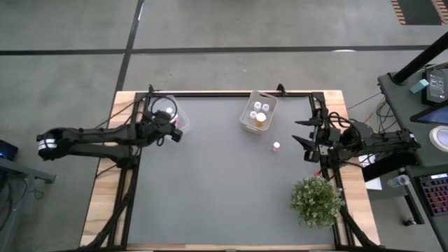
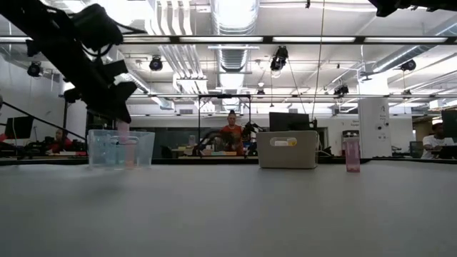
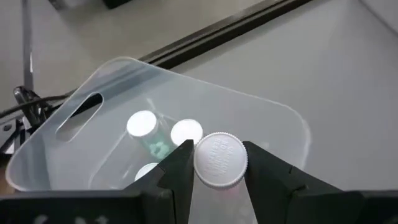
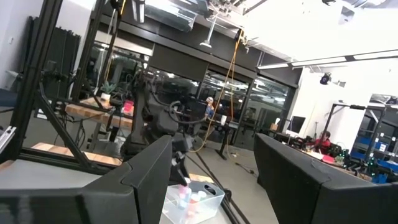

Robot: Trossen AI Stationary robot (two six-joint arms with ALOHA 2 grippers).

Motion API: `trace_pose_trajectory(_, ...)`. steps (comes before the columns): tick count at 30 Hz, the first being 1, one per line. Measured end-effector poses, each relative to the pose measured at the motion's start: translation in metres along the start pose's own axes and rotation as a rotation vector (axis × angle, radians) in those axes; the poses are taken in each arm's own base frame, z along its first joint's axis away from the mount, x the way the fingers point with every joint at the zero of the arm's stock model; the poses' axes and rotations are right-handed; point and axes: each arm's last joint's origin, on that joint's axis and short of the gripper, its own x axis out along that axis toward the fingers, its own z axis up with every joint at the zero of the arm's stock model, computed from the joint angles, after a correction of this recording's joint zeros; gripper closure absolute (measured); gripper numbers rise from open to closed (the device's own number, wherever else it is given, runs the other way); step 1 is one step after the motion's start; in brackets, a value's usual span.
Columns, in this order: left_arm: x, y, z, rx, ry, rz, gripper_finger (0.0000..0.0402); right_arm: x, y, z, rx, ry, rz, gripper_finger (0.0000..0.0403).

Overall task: Pick and place medicine bottles into bin by pill shape (circle, oval)
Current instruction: Put the bottom violet pill bottle into the transparent bin

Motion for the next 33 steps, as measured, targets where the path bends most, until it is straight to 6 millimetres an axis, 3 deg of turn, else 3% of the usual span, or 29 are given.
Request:
trace_pose_trajectory(16,0.037,-0.013,-0.016,0.04,0.088,0.075,0.0292,0.0,0.0,0.0,-0.002,0.001,0.0,0.0184)
trace_pose_trajectory(33,0.033,-0.013,-0.01,0.021,0.066,0.051,0.0292,0.0,0.0,-0.001,-0.004,0.009,0.003,0.0184)
